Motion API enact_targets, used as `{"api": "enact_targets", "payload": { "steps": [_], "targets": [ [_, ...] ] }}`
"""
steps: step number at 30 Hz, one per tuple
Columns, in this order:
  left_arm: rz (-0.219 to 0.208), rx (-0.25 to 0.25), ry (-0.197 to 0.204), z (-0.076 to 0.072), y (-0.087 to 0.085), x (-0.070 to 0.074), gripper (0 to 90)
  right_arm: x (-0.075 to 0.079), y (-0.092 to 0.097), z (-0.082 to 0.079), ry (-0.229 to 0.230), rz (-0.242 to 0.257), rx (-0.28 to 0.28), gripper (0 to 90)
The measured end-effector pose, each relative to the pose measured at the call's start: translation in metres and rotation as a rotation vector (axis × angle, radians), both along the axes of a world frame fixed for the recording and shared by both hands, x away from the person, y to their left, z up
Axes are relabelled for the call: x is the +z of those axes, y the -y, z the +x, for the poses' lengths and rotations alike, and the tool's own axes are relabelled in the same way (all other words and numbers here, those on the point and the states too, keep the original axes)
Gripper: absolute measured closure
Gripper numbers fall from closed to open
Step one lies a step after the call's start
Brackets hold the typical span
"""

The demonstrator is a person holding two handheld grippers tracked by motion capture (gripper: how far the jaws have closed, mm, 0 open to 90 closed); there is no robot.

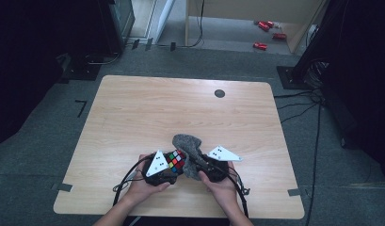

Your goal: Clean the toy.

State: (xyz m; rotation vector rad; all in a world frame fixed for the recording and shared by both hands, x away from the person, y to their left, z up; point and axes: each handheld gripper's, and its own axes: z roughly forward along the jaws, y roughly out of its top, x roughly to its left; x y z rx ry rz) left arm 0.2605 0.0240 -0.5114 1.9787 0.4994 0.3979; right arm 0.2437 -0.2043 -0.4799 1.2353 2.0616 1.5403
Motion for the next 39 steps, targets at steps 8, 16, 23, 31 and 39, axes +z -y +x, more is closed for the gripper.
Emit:
{"api": "enact_targets", "payload": {
  "steps": [8,16,23,31,39],
  "targets": [
    [0.027,-0.003,0.023,-0.002,0.002,0.0,34.8,0.011,-0.011,-0.004,0.044,0.021,0.043,75.3],
    [0.005,-0.024,0.036,-0.004,0.001,0.002,34.8,0.009,-0.003,-0.007,0.017,0.029,0.025,75.4],
    [0.008,-0.006,0.038,-0.007,-0.001,0.009,34.8,0.018,-0.01,-0.009,0.055,0.018,0.039,75.4],
    [-0.003,0.029,0.043,-0.012,-0.008,0.027,34.8,0.027,-0.004,-0.015,0.052,0.024,0.026,75.4],
    [0.023,0.013,0.053,-0.017,0.0,0.027,34.8,0.035,-0.012,-0.017,0.081,0.019,0.036,75.2]
  ]
}}
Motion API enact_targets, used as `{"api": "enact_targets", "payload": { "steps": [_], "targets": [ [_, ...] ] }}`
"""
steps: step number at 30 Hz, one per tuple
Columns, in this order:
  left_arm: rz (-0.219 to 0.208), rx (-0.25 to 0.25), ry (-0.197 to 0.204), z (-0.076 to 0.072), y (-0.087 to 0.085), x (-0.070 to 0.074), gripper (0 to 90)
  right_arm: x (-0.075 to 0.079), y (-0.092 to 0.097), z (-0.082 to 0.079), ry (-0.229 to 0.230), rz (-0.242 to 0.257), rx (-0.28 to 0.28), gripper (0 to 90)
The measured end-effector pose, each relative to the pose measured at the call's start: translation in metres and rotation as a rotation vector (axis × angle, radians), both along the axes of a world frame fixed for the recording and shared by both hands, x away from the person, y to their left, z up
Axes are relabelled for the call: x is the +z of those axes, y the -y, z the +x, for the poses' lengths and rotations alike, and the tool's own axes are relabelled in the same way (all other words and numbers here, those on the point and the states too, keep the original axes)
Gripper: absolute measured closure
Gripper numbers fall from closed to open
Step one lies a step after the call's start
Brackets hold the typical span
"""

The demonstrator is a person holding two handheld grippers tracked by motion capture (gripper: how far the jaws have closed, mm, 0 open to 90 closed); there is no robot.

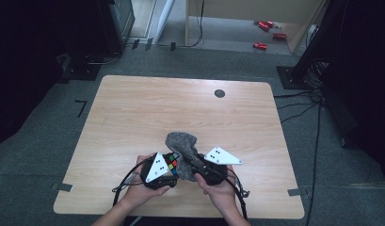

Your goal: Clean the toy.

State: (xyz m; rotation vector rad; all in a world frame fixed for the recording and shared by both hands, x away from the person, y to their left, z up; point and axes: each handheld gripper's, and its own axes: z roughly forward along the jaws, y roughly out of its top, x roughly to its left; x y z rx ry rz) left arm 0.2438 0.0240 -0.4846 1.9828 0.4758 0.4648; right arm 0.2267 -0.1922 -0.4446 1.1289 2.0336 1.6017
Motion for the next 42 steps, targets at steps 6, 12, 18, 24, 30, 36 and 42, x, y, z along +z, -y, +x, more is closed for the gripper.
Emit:
{"api": "enact_targets", "payload": {
  "steps": [6,12,18,24,30,36,42],
  "targets": [
    [-0.001,0.009,-0.01,0.003,-0.002,0.0,34.8,-0.005,0.005,0.001,-0.032,0.006,-0.012,75.3],
    [0.027,-0.005,0.017,-0.003,0.005,0.0,34.8,0.005,-0.003,-0.005,0.018,-0.022,-0.006,74.7],
    [0.01,-0.008,0.019,0.001,0.0,0.002,34.9,-0.006,0.009,0.004,-0.048,0.0,-0.036,75.0],
    [0.063,0.019,-0.004,0.002,0.007,0.003,34.9,0.004,-0.005,-0.01,0.074,-0.071,-0.002,74.7],
    [0.158,0.044,-0.022,0.002,0.014,0.007,34.9,0.0,-0.019,-0.017,0.168,-0.208,0.008,73.7],
    [0.181,0.053,-0.065,0.004,0.017,0.009,34.9,-0.003,-0.021,-0.018,0.215,-0.263,0.006,73.7],
    [0.201,0.06,-0.075,0.005,0.019,0.008,34.8,-0.007,-0.023,-0.019,0.257,-0.304,0.012,72.5]
  ]
}}
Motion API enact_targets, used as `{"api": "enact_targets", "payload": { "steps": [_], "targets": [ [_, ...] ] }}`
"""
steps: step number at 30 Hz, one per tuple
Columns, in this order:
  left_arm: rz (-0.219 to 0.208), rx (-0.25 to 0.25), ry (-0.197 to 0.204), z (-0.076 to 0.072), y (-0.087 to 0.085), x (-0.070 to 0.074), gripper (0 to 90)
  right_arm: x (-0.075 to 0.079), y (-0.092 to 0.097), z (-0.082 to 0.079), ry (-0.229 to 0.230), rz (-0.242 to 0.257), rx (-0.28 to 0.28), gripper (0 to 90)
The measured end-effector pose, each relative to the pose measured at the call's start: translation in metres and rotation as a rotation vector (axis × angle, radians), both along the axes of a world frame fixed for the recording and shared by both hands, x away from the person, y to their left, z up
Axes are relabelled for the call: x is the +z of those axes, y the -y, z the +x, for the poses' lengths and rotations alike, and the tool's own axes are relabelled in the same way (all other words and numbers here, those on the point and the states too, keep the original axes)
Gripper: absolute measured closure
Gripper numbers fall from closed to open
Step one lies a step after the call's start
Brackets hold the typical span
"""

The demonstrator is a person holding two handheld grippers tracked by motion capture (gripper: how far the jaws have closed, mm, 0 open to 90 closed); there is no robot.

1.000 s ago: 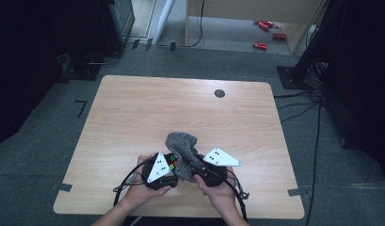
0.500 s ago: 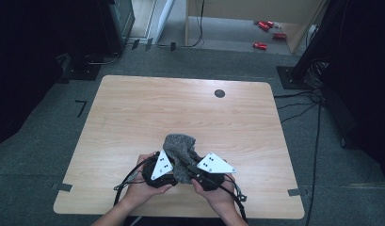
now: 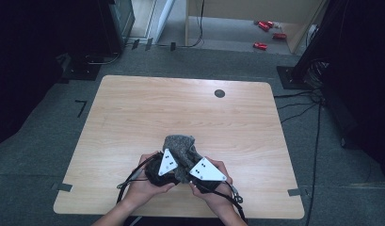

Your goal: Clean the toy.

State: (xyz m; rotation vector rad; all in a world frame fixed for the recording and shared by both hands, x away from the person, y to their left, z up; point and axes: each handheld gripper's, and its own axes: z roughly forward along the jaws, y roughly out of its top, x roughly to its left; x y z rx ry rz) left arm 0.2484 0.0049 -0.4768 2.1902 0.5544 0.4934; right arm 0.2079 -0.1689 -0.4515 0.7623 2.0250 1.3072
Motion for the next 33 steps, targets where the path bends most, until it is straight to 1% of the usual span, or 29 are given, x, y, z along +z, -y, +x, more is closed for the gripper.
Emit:
{"api": "enact_targets", "payload": {
  "steps": [2,3,5,7,8,10,11,12,13,15,16,17,19,21,23,24,25,27,30,32,33],
  "targets": [
    [-0.006,-0.005,0.001,-0.001,-0.001,0.001,34.9,0.0,0.0,-0.001,0.01,-0.016,-0.001,72.1],
    [-0.016,-0.01,0.001,-0.001,-0.001,0.001,34.8,0.0,0.001,-0.001,0.01,-0.015,-0.002,72.2],
    [-0.019,-0.015,0.008,-0.001,-0.003,0.002,34.9,0.0,0.008,0.002,-0.01,0.026,0.003,72.1],
    [-0.022,-0.009,0.03,-0.002,-0.003,0.0,34.8,0.0,0.016,0.004,-0.043,0.086,0.013,72.3],
    [-0.032,-0.009,0.028,-0.002,-0.004,-0.002,34.8,0.0,0.018,0.005,-0.052,0.101,0.007,73.1],
    [-0.086,-0.018,0.005,0.0,-0.008,-0.003,34.8,-0.001,0.022,0.007,-0.047,0.076,-0.037,73.5],
    [-0.099,-0.017,0.0,0.002,-0.01,-0.003,34.8,-0.002,0.026,0.009,-0.056,0.081,-0.047,73.5],
    [-0.111,-0.02,-0.002,0.002,-0.011,-0.003,34.8,-0.003,0.029,0.01,-0.072,0.1,-0.048,73.5],
    [-0.141,-0.029,0.002,0.003,-0.013,-0.003,34.8,-0.003,0.03,0.01,-0.079,0.108,-0.048,73.5],
    [-0.198,-0.052,-0.005,0.003,-0.017,-0.002,34.8,-0.004,0.031,0.009,-0.089,0.111,-0.047,73.5],
    [-0.228,-0.073,0.003,0.004,-0.02,-0.002,34.8,-0.004,0.03,0.01,-0.086,0.112,-0.043,73.7],
    [-0.243,-0.085,0.017,0.004,-0.023,-0.003,34.8,-0.003,0.031,0.01,-0.077,0.127,-0.036,73.6],
    [-0.276,-0.108,0.04,0.003,-0.028,-0.002,34.8,-0.003,0.033,0.012,-0.092,0.146,-0.032,73.6],
    [-0.286,-0.116,0.058,0.002,-0.031,-0.002,34.8,-0.005,0.035,0.014,-0.097,0.157,-0.036,73.6],
    [-0.306,-0.122,0.06,0.002,-0.032,-0.002,34.8,-0.007,0.039,0.015,-0.112,0.168,-0.045,73.6],
    [-0.323,-0.125,0.054,0.003,-0.033,-0.002,34.8,-0.008,0.04,0.016,-0.116,0.174,-0.046,73.6],
    [-0.35,-0.13,0.045,0.004,-0.035,-0.001,34.7,-0.009,0.042,0.017,-0.127,0.186,-0.048,73.5],
    [-0.385,-0.128,0.032,0.005,-0.037,0.0,34.8,-0.012,0.045,0.019,-0.146,0.209,-0.041,73.1],
    [-0.444,-0.127,-0.001,0.008,-0.043,0.001,34.8,-0.017,0.047,0.02,-0.169,0.253,-0.002,73.1],
    [-0.492,-0.115,-0.028,0.012,-0.047,0.002,34.7,-0.019,0.045,0.02,-0.175,0.251,0.027,73.0],
    [-0.507,-0.11,-0.036,0.013,-0.048,0.003,34.8,-0.021,0.043,0.019,-0.176,0.238,0.054,72.9]
  ]
}}
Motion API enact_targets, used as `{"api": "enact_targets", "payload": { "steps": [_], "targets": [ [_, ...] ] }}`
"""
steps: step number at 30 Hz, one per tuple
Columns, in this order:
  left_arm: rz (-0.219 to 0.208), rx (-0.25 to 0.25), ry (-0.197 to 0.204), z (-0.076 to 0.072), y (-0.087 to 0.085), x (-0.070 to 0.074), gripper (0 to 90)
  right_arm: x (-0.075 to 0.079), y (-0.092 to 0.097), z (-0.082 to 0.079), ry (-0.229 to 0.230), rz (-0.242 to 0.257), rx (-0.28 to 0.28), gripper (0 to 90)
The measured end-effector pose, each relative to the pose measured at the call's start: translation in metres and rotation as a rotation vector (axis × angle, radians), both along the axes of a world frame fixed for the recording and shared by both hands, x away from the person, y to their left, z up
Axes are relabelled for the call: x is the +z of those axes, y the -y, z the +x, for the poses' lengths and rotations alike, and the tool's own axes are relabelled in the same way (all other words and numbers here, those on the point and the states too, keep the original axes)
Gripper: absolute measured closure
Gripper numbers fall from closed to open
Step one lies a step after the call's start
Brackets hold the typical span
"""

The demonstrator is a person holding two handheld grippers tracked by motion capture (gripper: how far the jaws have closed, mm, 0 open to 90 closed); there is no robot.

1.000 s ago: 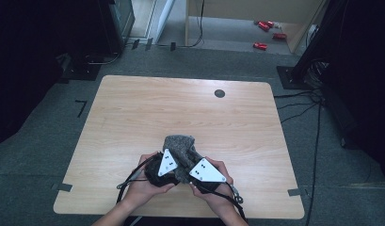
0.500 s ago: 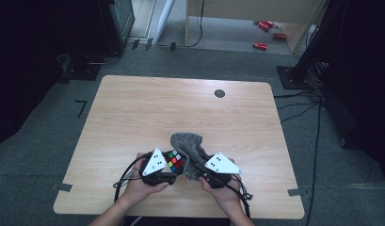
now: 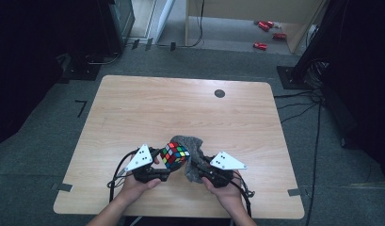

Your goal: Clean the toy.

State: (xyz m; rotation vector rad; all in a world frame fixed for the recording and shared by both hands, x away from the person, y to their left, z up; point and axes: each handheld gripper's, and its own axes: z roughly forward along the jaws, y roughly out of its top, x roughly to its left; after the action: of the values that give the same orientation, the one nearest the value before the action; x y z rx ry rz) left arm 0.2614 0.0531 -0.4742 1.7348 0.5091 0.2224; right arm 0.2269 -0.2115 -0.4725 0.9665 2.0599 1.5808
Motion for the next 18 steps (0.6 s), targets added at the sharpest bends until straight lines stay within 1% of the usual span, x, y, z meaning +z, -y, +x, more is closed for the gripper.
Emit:
{"api": "enact_targets", "payload": {
  "steps": [2,3,4,7,8,9,11,12,14,15,18],
  "targets": [
    [-0.013,0.002,-0.008,0.001,-0.002,0.0,34.8,-0.003,-0.006,-0.002,0.01,-0.023,0.044,72.9],
    [-0.025,0.004,-0.019,0.002,-0.003,0.001,34.8,-0.004,-0.009,-0.003,0.016,-0.042,0.061,73.0],
    [-0.027,0.005,-0.024,0.002,-0.004,0.001,34.7,-0.006,-0.013,-0.005,0.027,-0.067,0.072,73.0],
    [-0.037,-0.007,-0.039,0.003,-0.005,0.0,34.8,-0.005,-0.014,-0.005,0.042,-0.083,0.076,72.9],
    [-0.041,-0.017,-0.047,0.003,-0.004,0.0,34.8,-0.003,-0.012,-0.005,0.052,-0.079,0.066,72.9],
    [-0.04,-0.022,-0.047,0.003,-0.003,-0.001,34.8,0.0,-0.008,-0.004,0.067,-0.064,0.052,72.9],
    [-0.035,-0.033,-0.044,0.001,-0.001,-0.001,34.8,0.004,-0.003,-0.003,0.081,-0.037,0.024,73.4],
    [-0.032,-0.034,-0.041,0.0,-0.001,-0.001,34.8,0.005,-0.001,-0.003,0.09,-0.035,0.015,73.6],
    [-0.038,-0.042,-0.05,0.0,0.0,-0.001,34.7,0.004,-0.001,-0.004,0.099,-0.048,0.023,74.0],
    [-0.043,-0.043,-0.055,0.0,-0.001,-0.001,34.8,0.002,-0.003,-0.005,0.105,-0.063,0.036,74.1],
    [-0.06,-0.039,-0.07,0.002,-0.003,-0.001,34.8,-0.005,-0.01,-0.007,0.098,-0.091,0.066,74.2]
  ]
}}
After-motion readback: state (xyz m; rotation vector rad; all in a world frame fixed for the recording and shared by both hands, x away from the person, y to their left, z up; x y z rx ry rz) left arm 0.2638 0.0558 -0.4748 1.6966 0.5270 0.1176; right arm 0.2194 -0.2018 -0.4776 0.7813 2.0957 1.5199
